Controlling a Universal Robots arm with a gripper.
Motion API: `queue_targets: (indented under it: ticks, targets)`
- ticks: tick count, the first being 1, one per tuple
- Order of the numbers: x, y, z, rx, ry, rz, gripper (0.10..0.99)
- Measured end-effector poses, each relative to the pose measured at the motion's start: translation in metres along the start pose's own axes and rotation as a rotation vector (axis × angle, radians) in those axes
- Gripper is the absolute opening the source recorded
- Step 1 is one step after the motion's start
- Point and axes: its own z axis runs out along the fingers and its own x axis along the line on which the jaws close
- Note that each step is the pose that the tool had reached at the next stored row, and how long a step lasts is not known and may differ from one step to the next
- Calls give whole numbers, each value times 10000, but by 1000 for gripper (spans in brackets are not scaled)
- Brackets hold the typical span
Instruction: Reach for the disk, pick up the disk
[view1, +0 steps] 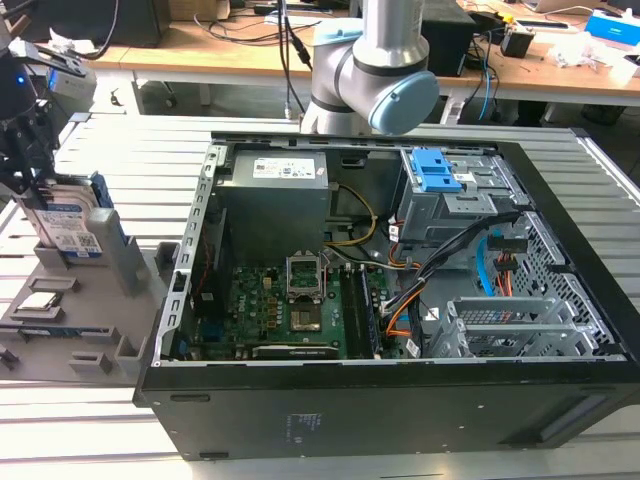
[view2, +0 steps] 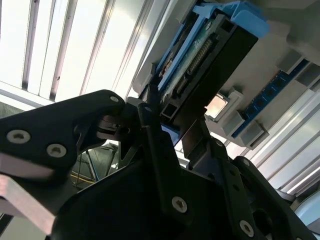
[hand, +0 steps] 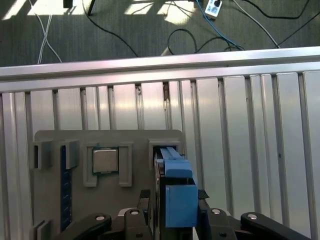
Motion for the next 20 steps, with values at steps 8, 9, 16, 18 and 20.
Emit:
queue_targets:
  ticks: [8,9,16,18,20]
  targets:
    - [-2,27,92,0,0,0,451]
    - [-2,29,95,0,0,-2,451]
    - [-3,31,104,-1,1,0,451]
    - [-3,31,103,-1,3,0,435]
    - [-3,31,103,-1,2,-1,365]
